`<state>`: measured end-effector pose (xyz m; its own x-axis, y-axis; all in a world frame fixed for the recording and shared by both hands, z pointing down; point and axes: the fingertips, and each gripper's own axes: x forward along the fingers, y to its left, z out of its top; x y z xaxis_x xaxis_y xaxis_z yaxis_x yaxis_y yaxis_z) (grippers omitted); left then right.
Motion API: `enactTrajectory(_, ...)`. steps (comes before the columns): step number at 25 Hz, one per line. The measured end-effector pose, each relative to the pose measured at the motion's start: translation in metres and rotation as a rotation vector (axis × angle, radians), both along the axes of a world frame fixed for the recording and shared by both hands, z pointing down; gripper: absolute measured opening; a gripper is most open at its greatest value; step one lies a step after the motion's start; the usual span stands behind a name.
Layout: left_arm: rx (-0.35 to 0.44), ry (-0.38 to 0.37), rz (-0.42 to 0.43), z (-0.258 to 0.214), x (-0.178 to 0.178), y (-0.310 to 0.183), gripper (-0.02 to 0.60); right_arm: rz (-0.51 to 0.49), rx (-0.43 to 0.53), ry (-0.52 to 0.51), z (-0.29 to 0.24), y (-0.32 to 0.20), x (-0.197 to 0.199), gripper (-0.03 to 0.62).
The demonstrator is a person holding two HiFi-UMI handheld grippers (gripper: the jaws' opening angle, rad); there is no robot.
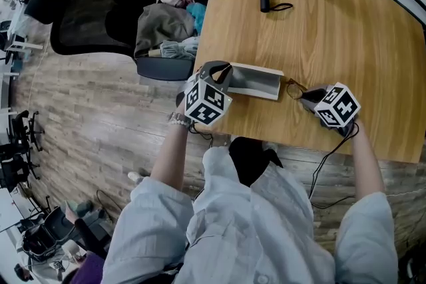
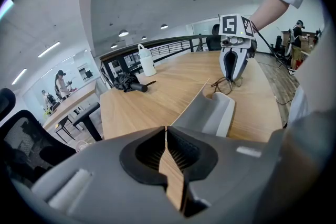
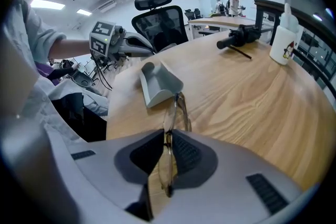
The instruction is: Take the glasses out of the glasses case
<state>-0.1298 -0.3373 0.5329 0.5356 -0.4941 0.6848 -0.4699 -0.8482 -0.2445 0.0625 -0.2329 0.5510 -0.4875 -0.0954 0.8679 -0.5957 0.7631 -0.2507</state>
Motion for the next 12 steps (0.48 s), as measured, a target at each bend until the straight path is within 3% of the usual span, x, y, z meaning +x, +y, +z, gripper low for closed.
enactTrajectory(7, -0.001, -0.004, 0.003, 0.000, -0.002, 0.004, 0.018, 0.020, 0.036, 0.030, 0.005, -0.002, 0.004, 0.129)
enactTrajectory(12, 0.000, 0.000, 0.000, 0.001, -0.003, 0.009, 0.017, 0.052, 0.133, 0.018, -0.012, -0.011, 0.002, 0.155)
